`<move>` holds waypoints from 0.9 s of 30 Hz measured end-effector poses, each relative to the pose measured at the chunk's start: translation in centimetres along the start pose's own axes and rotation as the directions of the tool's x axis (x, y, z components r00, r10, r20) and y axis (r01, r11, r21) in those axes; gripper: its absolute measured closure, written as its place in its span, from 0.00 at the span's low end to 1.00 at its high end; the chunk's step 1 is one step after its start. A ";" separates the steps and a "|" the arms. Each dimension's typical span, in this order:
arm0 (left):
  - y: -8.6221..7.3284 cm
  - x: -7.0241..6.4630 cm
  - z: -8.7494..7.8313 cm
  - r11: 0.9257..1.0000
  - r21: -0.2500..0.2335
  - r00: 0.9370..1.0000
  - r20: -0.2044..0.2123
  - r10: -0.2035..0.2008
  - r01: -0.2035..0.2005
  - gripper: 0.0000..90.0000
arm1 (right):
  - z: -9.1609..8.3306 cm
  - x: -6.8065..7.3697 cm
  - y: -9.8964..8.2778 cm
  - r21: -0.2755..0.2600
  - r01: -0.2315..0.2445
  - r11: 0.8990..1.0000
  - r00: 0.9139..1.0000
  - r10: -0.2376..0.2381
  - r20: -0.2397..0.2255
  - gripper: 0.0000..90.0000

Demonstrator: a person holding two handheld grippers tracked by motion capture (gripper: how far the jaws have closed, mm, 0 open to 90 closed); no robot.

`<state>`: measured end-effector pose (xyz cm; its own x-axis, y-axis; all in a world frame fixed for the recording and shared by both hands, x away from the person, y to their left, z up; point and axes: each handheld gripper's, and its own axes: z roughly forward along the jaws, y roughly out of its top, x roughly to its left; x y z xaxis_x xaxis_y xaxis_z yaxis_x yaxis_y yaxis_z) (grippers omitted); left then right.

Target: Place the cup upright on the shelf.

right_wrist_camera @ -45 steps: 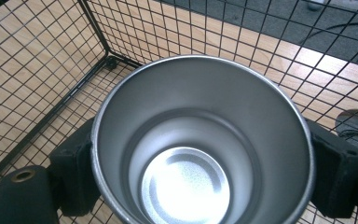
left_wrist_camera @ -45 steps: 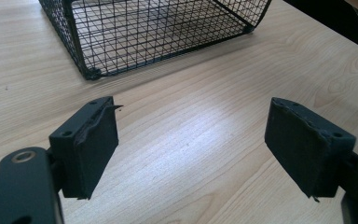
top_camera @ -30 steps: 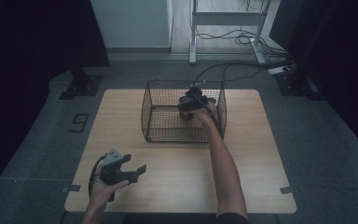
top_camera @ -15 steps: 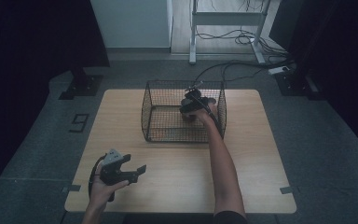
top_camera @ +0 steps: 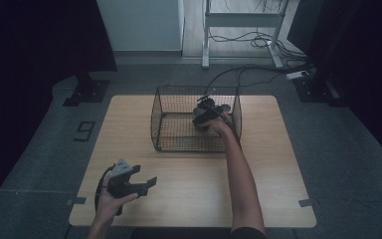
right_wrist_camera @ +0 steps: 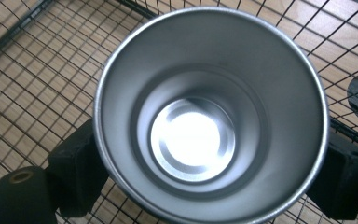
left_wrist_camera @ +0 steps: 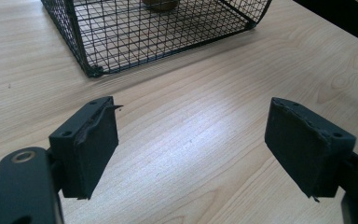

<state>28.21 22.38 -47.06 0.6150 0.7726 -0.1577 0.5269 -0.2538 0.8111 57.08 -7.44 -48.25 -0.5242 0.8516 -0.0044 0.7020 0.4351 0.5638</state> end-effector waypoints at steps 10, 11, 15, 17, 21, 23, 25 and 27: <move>0.0 0.1 -0.1 1.000 -0.002 1.000 -0.003 -0.003 0.003 0.19 | -1.0 -0.4 0.1 -0.080 -0.045 0.996 0.999 0.044 -0.005 0.04; 0.0 0.1 -0.1 1.000 -0.003 1.000 -0.002 -0.003 0.003 0.19 | -1.4 -0.5 0.2 -0.102 -0.053 0.993 0.999 0.052 -0.009 0.04; 0.0 0.1 -0.1 1.000 -0.002 1.000 -0.004 -0.004 0.004 0.19 | -3.0 -0.5 0.4 -0.176 -0.075 0.981 0.997 0.071 -0.028 0.03; 0.1 0.1 -0.1 1.000 -0.006 1.000 -0.006 -0.005 0.005 0.19 | -3.3 -0.5 0.4 -0.186 -0.081 0.979 0.997 0.076 -0.032 0.03; 0.1 0.1 -0.3 1.000 -0.009 1.000 -0.009 -0.006 0.006 0.19 | -4.4 -0.2 0.4 -0.211 -0.080 0.974 0.997 0.073 -0.039 0.04; 0.1 0.1 -0.3 1.000 -0.009 1.000 -0.011 -0.007 0.007 0.19 | -4.8 -0.1 0.2 -0.221 -0.074 0.972 0.997 0.067 -0.042 0.06; 0.1 0.1 -0.3 1.000 -0.009 1.000 -0.015 -0.005 0.005 0.19 | -5.2 0.1 0.0 -0.233 -0.072 0.970 0.997 0.065 -0.039 0.07; 0.1 0.1 -0.4 1.000 -0.009 1.000 -0.016 -0.003 0.003 0.19 | -5.7 0.3 -0.3 -0.250 -0.079 0.965 0.997 0.069 -0.046 0.09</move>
<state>28.13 22.69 -46.76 0.6038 0.7827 -0.1513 0.5234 -0.2460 0.8158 53.92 -8.96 -43.72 -0.4962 0.8651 0.0729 0.5979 0.2796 0.7512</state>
